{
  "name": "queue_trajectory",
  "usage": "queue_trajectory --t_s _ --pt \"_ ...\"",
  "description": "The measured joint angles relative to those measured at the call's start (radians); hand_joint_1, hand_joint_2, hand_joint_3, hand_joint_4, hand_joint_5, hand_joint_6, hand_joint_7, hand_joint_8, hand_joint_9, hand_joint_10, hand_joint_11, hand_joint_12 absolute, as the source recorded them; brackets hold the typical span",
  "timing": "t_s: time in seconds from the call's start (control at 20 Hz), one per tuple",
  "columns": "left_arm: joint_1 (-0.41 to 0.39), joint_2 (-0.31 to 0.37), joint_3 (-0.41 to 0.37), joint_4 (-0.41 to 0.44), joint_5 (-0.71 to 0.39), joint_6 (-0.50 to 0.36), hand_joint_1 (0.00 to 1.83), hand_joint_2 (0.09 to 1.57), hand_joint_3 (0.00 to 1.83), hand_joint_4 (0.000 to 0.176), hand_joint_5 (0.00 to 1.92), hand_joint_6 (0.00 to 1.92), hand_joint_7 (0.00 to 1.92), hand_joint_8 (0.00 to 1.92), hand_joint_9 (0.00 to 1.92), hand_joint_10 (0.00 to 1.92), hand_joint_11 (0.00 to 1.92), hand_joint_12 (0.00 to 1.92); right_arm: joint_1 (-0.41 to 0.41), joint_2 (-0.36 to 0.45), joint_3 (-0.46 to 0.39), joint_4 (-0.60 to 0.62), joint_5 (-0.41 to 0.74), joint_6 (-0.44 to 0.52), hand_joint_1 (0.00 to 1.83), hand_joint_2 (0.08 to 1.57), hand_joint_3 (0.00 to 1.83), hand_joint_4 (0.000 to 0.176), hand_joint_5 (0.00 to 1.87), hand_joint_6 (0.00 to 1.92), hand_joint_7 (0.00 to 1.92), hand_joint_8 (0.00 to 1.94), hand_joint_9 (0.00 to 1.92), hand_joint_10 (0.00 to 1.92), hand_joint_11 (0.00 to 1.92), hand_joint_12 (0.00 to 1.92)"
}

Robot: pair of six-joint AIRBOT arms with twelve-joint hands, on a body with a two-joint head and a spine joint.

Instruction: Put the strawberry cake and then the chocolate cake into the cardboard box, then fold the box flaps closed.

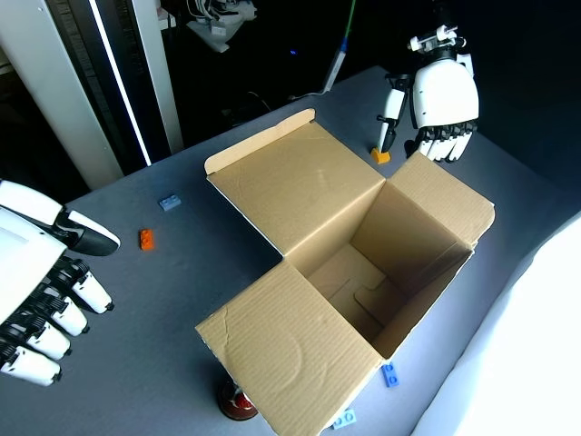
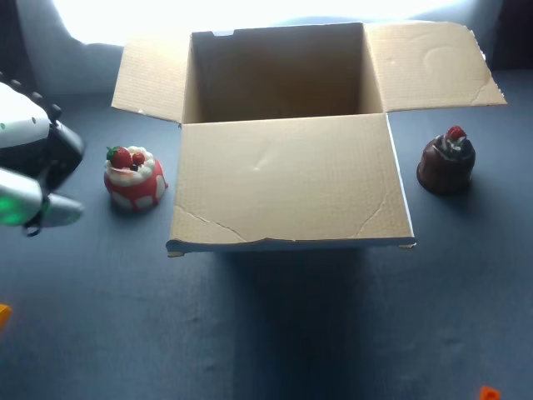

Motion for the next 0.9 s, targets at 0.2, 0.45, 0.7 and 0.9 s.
queue_trajectory --t_s 0.2,0.45,0.7,0.9 --pt "-0.003 -0.009 0.002 -0.004 -0.006 0.001 0.1 1.26 0.0 0.028 0.34 0.0 0.38 0.0 0.4 0.0 0.07 0.85 0.01 0.004 0.002 0.18 0.058 -0.133 0.11 1.26 0.0 0.0 0.23 0.03 0.28 0.0 0.19 0.12 0.0 0.87" --pt "-0.003 -0.011 0.001 -0.022 -0.01 0.001 0.09 1.26 0.0 0.021 0.32 0.0 0.37 0.0 0.38 0.0 0.02 0.89 0.01 0.003 0.002 0.53 -0.001 -0.385 0.11 1.26 0.0 0.0 0.23 0.02 0.27 0.0 0.2 0.1 0.0 0.89" --pt "-0.003 -0.085 0.038 -0.079 0.028 0.001 0.09 1.22 0.0 0.021 0.23 0.0 0.29 0.0 0.31 0.0 0.0 0.81 -0.034 0.005 0.001 0.554 0.037 -0.423 0.06 1.23 0.0 0.0 0.13 0.0 0.16 0.0 0.11 0.03 0.0 0.55" --pt "-0.003 -0.129 0.067 -0.119 0.076 0.002 0.24 1.07 0.0 0.024 0.12 0.0 0.15 0.0 0.18 0.0 0.0 0.73 -0.064 0.004 0.001 0.663 0.084 -0.425 0.22 1.12 0.0 0.0 0.06 0.0 0.1 0.0 0.07 0.01 0.0 0.38"
